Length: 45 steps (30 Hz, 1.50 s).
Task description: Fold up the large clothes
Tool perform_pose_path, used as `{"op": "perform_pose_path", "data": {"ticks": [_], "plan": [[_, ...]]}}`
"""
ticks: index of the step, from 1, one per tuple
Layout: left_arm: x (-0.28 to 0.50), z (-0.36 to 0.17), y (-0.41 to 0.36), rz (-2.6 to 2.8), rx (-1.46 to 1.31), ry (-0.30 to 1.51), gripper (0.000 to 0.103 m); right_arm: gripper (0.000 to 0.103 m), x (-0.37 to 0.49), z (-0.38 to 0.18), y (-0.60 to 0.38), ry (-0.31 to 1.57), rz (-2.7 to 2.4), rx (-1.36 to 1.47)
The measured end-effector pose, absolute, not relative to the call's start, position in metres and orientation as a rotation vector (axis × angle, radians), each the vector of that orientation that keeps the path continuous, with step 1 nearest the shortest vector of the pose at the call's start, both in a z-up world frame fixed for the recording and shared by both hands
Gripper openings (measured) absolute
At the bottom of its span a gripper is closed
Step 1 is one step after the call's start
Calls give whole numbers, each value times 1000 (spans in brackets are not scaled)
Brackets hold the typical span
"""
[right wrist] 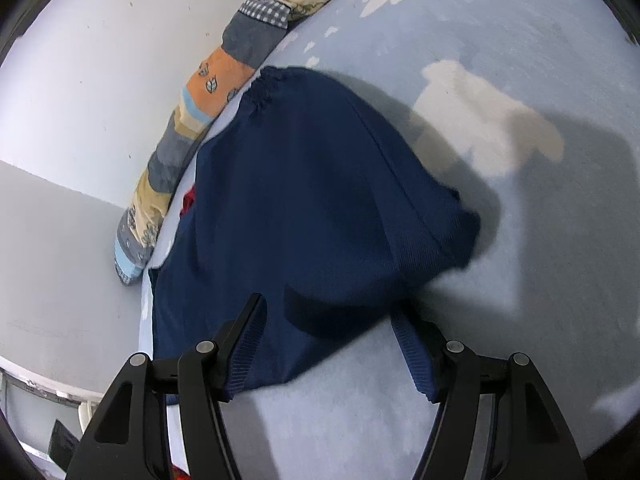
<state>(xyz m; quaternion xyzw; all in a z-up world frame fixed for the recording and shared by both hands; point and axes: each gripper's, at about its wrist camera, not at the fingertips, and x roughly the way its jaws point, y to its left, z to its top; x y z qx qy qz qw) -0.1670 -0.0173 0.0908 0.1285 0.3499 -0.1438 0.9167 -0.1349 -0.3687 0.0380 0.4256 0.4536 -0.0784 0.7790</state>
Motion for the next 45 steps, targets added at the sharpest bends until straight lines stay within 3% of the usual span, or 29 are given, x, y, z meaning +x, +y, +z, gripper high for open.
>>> {"op": "perform_pose_path", "data": {"ticks": [10, 11, 13, 16, 22, 23, 25, 33, 40, 45], "plan": [[-164, 87, -19, -281, 267, 734, 94, 67, -106, 25, -383, 904, -96, 980], [-163, 87, -19, -281, 262, 738, 94, 65, -103, 26, -383, 898, -73, 980], [-162, 86, -18, -276, 254, 746, 94, 38, -101, 29, -384, 886, -40, 989], [-159, 85, -18, -267, 243, 760, 94, 35, -104, 33, -387, 853, -23, 1006], [-147, 85, -16, -271, 181, 798, 94, 39, -99, 11, -390, 900, -53, 1055], [-146, 85, -16, -269, 180, 800, 94, 37, -97, 14, -389, 892, -38, 1049], [-144, 86, -15, -259, 185, 798, 94, 19, -96, 25, -385, 860, -27, 1010], [-128, 91, 1, -208, 114, 794, 94, 17, -92, 70, -364, 772, 39, 935], [-86, 84, 36, -165, -174, 853, 93, 17, -92, 85, -352, 787, 47, 877], [-64, 64, 23, -133, -158, 895, 93, 17, -91, 99, -345, 788, 74, 836]]}}
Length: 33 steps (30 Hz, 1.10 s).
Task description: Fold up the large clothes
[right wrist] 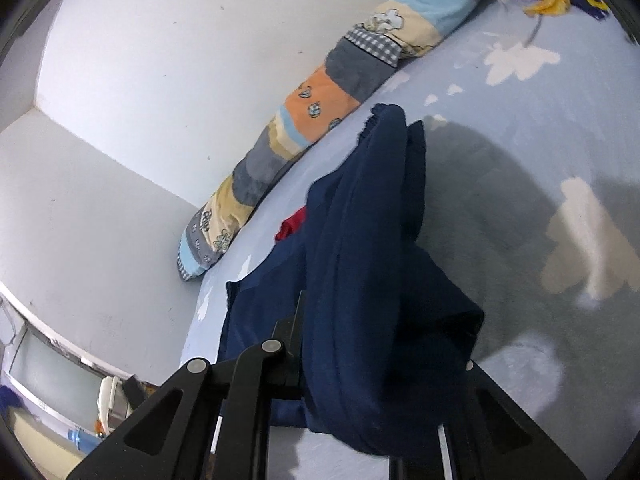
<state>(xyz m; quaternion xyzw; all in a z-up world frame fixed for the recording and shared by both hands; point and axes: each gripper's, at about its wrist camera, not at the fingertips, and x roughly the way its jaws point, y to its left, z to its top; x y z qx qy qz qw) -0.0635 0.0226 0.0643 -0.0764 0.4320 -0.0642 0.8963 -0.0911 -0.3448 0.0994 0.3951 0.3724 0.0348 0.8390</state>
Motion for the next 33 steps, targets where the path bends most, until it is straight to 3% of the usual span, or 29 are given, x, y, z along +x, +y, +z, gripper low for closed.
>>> {"op": "perform_pose_path", "data": {"ticks": [6, 11, 14, 15, 17, 18, 19, 20, 26, 33], "plan": [[-52, 30, -20, -124, 86, 971, 93, 17, -86, 102, -340, 796, 87, 826], [-52, 45, -16, -132, 43, 906, 93, 18, -84, 101, -342, 807, 70, 836], [-53, 45, -14, -127, 29, 906, 93, 26, -83, 90, -351, 818, 26, 878], [-52, 42, -14, -133, 24, 923, 93, 33, -83, 84, -355, 823, 9, 900], [-50, 38, -15, -133, 28, 943, 93, 35, -83, 70, -366, 844, -22, 979], [-49, 38, -15, -131, 34, 944, 93, 31, -84, 64, -370, 842, -26, 1017], [-48, 40, -14, -129, 37, 938, 93, 18, -86, 62, -373, 829, -24, 1035], [-49, 43, -12, -125, 37, 928, 92, 16, -85, 65, -371, 823, -22, 1022], [-52, 42, 0, -80, 73, 954, 89, 15, -76, 102, -333, 778, 40, 927], [-66, 107, 68, 42, 8, 731, 89, 16, -42, 137, -254, 820, 122, 802]]}}
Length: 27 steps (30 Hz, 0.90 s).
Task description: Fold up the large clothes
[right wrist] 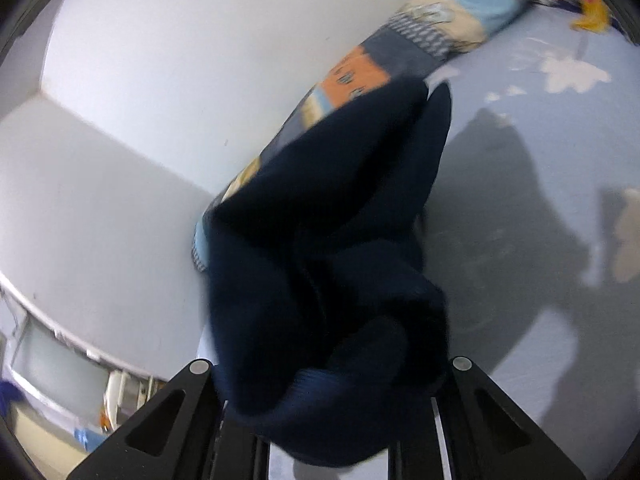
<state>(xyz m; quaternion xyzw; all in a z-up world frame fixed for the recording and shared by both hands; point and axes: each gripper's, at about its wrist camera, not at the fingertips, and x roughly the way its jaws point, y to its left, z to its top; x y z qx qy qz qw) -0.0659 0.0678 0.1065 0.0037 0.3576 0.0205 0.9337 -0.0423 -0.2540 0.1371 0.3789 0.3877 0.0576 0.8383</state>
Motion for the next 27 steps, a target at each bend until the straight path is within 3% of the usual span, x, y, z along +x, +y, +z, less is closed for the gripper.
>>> {"op": "perform_pose_path", "data": {"ticks": [7, 14, 19, 21, 23, 25, 27], "plan": [[-98, 154, 155, 251, -21, 567, 89, 17, -5, 122, -123, 906, 216, 651], [-100, 142, 194, 329, -113, 649, 89, 17, 20, 22, 28, 1098, 283, 355], [-92, 140, 198, 287, -167, 704, 89, 33, 18, 8, 51, 1104, 326, 244], [-84, 148, 209, 272, -170, 701, 89, 33, 22, 15, 52, 1115, 369, 225], [-84, 153, 211, 257, -182, 696, 89, 40, 14, 13, 54, 1127, 400, 229], [-82, 154, 211, 247, -196, 696, 89, 53, 11, 11, 60, 1168, 439, 214], [-83, 156, 211, 237, -210, 689, 89, 56, -1, 13, 73, 1170, 489, 133]]}}
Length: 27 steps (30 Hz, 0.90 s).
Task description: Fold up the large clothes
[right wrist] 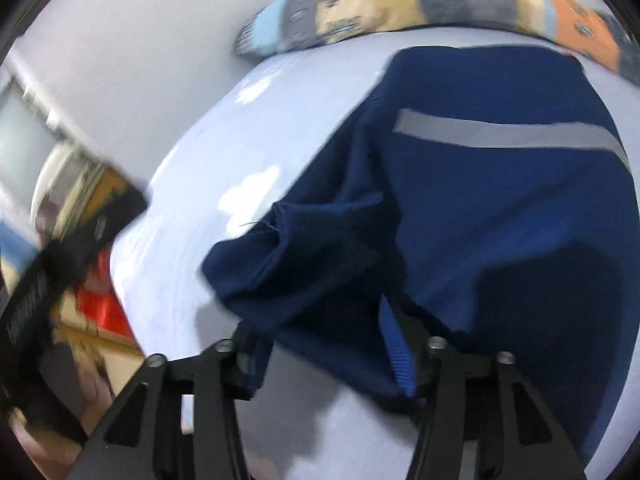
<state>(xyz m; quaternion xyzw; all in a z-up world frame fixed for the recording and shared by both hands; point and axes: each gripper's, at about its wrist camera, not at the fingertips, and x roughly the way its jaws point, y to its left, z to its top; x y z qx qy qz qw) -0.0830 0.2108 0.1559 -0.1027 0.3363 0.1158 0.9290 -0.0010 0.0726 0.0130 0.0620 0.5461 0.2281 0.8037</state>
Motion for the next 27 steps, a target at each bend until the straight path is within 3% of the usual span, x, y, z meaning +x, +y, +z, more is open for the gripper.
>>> {"op": "perform_pose_path", "data": {"ticks": [3, 4, 9, 13, 15, 18, 23, 27], "plan": [[-90, 157, 212, 237, -212, 673, 89, 55, -5, 21, 70, 1181, 604, 180], [-92, 157, 213, 238, -216, 668, 89, 49, -7, 26, 61, 1182, 650, 239], [-101, 161, 211, 180, -261, 622, 88, 48, -11, 55, -5, 971, 422, 295], [-109, 170, 179, 23, -192, 569, 88, 22, -10, 44, -40, 958, 234, 261], [-115, 172, 154, -92, -131, 546, 88, 18, -22, 25, -60, 991, 209, 245], [-109, 156, 133, -217, -95, 623, 88, 20, -15, -10, -52, 1103, 233, 209], [-72, 76, 129, -28, 83, 1006, 87, 19, -10, -17, -57, 1187, 280, 262], [-74, 94, 155, -25, -71, 965, 81, 21, 8, 23, -73, 1085, 307, 350]]}}
